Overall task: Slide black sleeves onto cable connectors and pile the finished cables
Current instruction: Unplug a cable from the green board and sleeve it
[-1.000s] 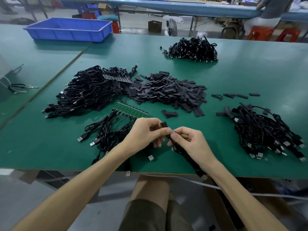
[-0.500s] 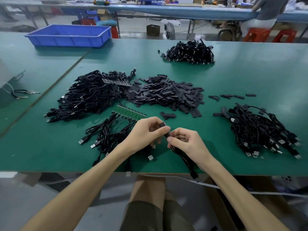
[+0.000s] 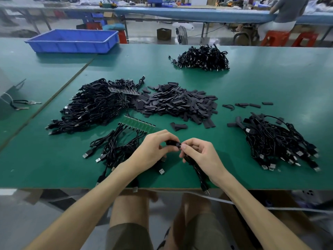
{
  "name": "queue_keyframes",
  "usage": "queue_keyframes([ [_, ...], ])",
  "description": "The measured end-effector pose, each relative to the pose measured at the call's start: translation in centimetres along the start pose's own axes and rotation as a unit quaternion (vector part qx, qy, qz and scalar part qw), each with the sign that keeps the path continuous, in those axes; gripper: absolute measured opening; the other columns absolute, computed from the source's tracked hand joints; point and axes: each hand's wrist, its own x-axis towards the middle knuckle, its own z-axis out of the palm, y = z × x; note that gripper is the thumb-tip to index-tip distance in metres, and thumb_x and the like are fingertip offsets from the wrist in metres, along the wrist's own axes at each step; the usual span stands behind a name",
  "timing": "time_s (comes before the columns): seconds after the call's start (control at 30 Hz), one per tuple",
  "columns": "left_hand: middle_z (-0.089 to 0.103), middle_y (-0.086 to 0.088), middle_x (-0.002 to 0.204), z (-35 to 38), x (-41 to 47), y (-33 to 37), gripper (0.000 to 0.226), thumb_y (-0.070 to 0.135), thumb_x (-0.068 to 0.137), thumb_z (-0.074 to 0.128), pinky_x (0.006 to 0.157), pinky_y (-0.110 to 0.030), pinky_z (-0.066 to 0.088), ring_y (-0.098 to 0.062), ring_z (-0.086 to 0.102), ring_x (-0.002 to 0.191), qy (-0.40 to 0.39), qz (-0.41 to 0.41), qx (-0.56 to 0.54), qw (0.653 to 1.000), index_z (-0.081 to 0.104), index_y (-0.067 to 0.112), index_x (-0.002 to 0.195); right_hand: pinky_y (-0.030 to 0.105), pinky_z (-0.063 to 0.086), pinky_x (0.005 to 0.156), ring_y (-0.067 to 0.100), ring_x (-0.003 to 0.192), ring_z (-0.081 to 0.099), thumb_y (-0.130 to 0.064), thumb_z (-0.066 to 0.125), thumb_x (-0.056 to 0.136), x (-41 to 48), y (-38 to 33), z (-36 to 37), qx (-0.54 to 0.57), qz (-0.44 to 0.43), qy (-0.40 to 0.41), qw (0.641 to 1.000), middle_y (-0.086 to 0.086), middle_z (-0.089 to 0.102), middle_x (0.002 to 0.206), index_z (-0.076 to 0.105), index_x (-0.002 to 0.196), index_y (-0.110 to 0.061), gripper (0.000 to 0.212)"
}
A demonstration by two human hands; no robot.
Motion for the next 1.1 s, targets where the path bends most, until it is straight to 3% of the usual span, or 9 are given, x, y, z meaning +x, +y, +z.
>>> queue_keyframes([
  [0.17,0.066,0.001,0.099,0.2,-0.6,-0.3,0.022,0.004,0.097,0.064,0.070,-0.009,0.047,0.014,0.058,0.082,-0.008,0.052,0.095,0.994,0.073,0.009,0.116,0.023,0.052,0.066,0.016,0.066,0.068,-0.014,0.065,0.101,0.2,0.1,0.2,-0.031,-0.003,0.005,1.000,0.008,0.075,0.077,0.071,0.091,-0.008,0.013],
  [0.37,0.069,-0.003,0.099,0.0,-0.7,0.3,0.019,0.007,0.097,0.065,0.069,-0.011,0.048,-0.003,0.054,0.075,0.002,0.074,0.124,0.989,0.073,0.005,0.115,0.032,0.057,0.069,0.020,0.065,0.068,-0.016,0.065,0.102,0.4,0.5,0.3,-0.038,-0.006,0.012,0.999,0.008,0.074,0.075,0.069,0.089,-0.006,0.017],
  [0.43,0.069,-0.005,0.098,0.1,-0.8,0.6,0.020,0.011,0.098,0.065,0.071,-0.022,0.052,-0.006,0.056,0.076,0.004,0.080,0.146,0.986,0.072,0.003,0.115,0.032,0.057,0.069,0.020,0.064,0.068,-0.018,0.065,0.102,0.4,0.6,0.3,-0.041,-0.007,0.016,0.999,0.007,0.074,0.075,0.068,0.088,-0.007,0.018],
  [0.53,0.068,-0.010,0.094,0.3,-0.9,1.1,0.021,0.012,0.098,0.064,0.072,-0.036,0.053,-0.024,0.064,0.081,0.002,0.097,0.188,0.977,0.070,-0.001,0.113,0.032,0.057,0.071,0.021,0.063,0.068,-0.019,0.065,0.103,0.4,0.6,0.2,-0.035,-0.002,0.010,0.999,0.007,0.073,0.073,0.068,0.089,-0.005,0.020],
  [0.67,0.066,-0.011,0.088,0.2,-0.9,1.6,0.019,0.011,0.099,0.062,0.069,-0.034,0.047,-0.027,0.062,0.076,-0.002,0.099,0.205,0.974,0.070,-0.002,0.110,0.032,0.057,0.072,0.020,0.064,0.068,-0.020,0.064,0.103,0.5,0.7,0.1,-0.035,-0.004,0.002,0.999,0.007,0.074,0.074,0.069,0.089,-0.008,0.019],
  [1.0,0.066,-0.012,0.087,-0.2,-1.0,2.0,0.018,0.010,0.099,0.063,0.069,-0.046,0.054,-0.029,0.064,0.076,0.003,0.082,0.206,0.975,0.071,-0.002,0.111,0.031,0.057,0.071,0.020,0.064,0.068,-0.022,0.063,0.103,0.5,0.6,0.4,-0.045,-0.004,0.008,0.999,0.007,0.074,0.074,0.069,0.088,-0.011,0.020],
  [1.1,0.065,-0.013,0.087,-0.1,-1.0,2.2,0.020,0.011,0.101,0.060,0.068,-0.048,0.053,-0.031,0.063,0.076,0.005,0.085,0.213,0.973,0.070,-0.003,0.112,0.038,0.058,0.074,0.022,0.066,0.069,-0.024,0.062,0.104,0.4,0.5,0.6,-0.060,-0.007,0.019,0.998,0.005,0.074,0.074,0.069,0.087,-0.013,0.022],
])
